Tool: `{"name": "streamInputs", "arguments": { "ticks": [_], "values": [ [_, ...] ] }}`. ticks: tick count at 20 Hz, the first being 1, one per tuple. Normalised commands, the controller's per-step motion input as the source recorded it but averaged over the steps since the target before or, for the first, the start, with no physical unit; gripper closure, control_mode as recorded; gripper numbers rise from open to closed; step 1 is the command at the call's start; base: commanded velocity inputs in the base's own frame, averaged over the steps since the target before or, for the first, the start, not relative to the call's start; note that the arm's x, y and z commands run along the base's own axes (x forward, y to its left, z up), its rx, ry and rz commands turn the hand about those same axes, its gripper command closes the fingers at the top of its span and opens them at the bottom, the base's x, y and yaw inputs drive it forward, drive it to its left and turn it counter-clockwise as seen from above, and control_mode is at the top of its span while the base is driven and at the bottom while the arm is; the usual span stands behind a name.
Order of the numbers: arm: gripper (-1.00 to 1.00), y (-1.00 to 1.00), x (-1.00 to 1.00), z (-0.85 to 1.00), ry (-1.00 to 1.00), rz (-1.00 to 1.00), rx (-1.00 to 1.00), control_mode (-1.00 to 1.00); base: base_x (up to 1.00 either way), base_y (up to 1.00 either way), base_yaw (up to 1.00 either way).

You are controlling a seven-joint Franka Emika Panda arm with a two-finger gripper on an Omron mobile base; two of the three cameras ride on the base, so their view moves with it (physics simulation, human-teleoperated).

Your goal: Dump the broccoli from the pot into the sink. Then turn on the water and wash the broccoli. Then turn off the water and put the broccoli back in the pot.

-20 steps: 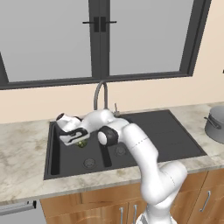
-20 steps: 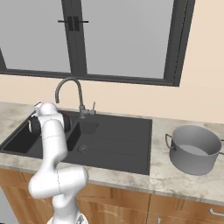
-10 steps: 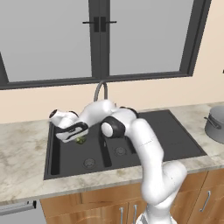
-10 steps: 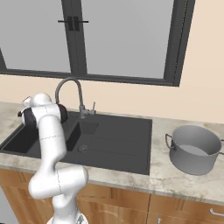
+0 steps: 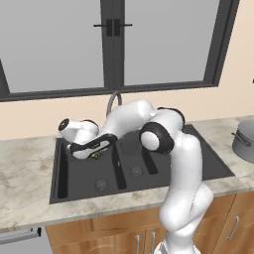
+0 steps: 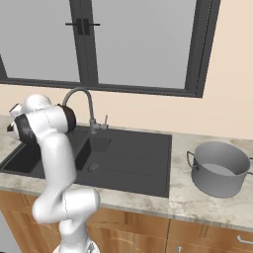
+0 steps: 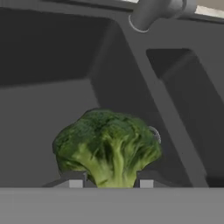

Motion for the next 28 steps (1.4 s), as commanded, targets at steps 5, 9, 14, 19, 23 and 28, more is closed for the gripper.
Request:
{"name": "streamInputs", "arguments": {
  "ticks": [5,9,14,19,23,28],
  "values": [
    [1.0,-0.41,-0.48,1.0,-0.13,0.0,0.16,-1.0,0.0,0.0,0.0],
    [1.0,-0.43,-0.46,1.0,0.0,0.0,0.2,-1.0,0.0,0.0,0.0],
    [1.0,-0.51,-0.51,0.88,0.0,-0.01,0.11,-1.0,0.0,0.0,0.0],
    [1.0,-0.7,-0.39,0.45,0.0,-0.06,0.0,-1.0,0.0,0.0,0.0],
    [1.0,-0.9,-0.37,0.31,0.0,-0.06,0.0,-1.0,0.0,0.0,0.0],
    [1.0,-1.0,-0.03,0.3,0.01,-0.06,0.0,-1.0,0.0,0.0,0.0]
  ]
}}
